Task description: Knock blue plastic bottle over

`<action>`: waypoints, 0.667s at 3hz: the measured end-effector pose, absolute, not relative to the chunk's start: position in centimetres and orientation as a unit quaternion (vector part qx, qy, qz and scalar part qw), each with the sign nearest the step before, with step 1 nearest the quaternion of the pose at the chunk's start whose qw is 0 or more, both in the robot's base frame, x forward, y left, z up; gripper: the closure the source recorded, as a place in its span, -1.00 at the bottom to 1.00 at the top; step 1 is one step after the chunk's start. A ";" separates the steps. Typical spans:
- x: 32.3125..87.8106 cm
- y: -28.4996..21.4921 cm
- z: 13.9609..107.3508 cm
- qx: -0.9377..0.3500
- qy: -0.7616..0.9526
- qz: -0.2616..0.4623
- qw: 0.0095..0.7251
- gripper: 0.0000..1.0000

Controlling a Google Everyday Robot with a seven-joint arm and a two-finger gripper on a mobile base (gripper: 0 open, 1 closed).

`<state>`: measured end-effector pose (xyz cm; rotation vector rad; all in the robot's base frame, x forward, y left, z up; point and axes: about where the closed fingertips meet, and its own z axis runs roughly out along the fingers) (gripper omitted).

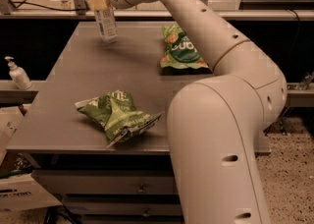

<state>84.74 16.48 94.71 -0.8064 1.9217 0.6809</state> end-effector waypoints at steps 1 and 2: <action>82.8 13.2 96.6 -0.323 0.772 0.294 0.461 1.00; 79.4 8.7 98.4 -0.330 0.766 0.311 0.457 1.00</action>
Offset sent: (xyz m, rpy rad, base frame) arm -0.1029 -0.1473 0.0603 0.0807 0.0126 0.0788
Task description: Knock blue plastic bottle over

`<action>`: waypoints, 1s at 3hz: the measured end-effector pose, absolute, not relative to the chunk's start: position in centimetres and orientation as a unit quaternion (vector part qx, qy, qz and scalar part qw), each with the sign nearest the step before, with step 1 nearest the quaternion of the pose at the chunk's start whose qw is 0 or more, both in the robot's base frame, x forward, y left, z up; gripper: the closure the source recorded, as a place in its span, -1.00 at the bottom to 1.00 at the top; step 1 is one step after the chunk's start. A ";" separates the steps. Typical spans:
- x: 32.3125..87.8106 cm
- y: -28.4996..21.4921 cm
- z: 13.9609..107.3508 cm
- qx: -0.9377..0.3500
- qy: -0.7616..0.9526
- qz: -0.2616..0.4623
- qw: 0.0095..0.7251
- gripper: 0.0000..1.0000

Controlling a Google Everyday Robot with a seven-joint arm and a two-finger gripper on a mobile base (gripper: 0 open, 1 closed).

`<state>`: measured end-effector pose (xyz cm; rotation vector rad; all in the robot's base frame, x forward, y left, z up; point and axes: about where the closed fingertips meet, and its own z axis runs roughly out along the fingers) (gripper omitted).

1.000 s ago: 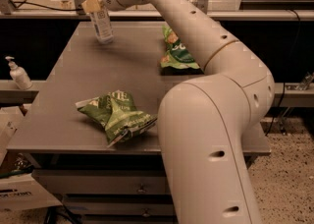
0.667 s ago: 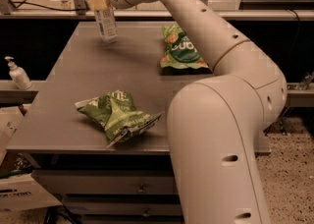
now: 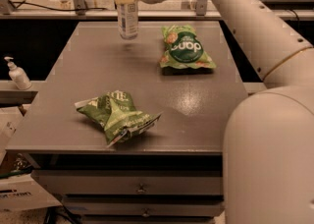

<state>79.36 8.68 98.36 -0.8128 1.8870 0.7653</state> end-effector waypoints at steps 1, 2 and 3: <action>75.4 4.3 99.7 -0.344 0.760 0.324 0.445 1.00; 71.0 0.9 100.8 -0.377 0.753 0.323 0.432 1.00; 67.3 -2.1 101.8 -0.419 0.753 0.295 0.413 1.00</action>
Offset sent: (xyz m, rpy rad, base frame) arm -0.1381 -0.1280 0.0416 -0.0783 -0.0112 0.1746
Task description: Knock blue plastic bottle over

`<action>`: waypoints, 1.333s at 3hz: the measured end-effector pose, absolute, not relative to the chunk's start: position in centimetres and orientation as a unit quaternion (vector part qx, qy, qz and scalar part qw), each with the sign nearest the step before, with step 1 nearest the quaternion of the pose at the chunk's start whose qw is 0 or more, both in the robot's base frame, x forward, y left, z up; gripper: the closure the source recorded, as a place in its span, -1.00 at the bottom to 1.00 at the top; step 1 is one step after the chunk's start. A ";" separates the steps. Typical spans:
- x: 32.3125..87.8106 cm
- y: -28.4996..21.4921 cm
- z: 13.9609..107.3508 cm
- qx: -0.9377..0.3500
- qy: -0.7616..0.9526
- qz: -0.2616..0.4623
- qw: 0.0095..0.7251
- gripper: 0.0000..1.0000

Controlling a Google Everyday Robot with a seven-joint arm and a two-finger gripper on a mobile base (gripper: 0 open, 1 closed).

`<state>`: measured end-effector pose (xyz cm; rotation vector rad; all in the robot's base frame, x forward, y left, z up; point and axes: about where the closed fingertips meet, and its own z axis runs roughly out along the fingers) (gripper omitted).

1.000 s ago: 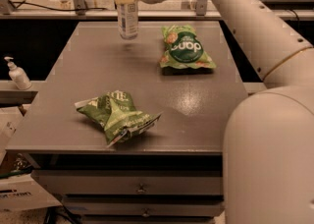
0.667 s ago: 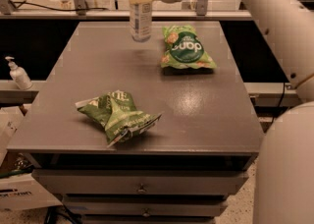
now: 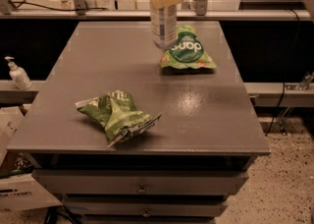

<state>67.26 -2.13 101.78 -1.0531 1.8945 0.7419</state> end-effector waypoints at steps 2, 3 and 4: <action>60.9 -5.6 101.5 -0.526 0.761 0.191 0.328 1.00; 59.2 -5.8 100.0 -0.572 0.759 0.132 0.281 1.00; 58.5 -5.2 98.1 -0.611 0.750 0.086 0.236 1.00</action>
Offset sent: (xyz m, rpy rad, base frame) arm -0.0953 -0.0595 -0.0065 -0.5411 -0.0211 0.1826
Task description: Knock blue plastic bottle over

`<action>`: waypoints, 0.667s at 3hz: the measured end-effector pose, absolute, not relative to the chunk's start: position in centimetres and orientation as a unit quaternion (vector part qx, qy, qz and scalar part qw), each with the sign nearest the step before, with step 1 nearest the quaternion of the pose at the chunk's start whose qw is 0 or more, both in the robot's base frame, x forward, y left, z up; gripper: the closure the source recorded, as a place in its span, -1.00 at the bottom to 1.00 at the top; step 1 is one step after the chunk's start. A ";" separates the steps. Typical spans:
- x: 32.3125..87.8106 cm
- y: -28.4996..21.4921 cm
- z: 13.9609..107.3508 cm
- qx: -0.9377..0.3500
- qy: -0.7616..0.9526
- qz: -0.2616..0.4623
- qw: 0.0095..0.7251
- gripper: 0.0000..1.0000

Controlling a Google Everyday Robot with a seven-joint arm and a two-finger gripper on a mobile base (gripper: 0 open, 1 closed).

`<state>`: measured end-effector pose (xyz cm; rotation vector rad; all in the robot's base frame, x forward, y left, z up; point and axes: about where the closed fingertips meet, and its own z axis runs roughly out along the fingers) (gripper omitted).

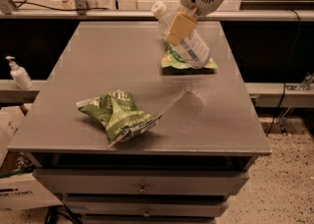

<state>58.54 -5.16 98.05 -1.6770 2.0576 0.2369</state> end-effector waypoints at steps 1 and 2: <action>58.2 -3.3 96.2 -0.655 0.727 0.055 0.199 1.00; 58.2 -1.2 94.8 -0.686 0.705 0.038 0.177 1.00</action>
Offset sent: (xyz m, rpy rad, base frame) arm -0.0047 0.0609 -0.0479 -0.2523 0.0032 0.2350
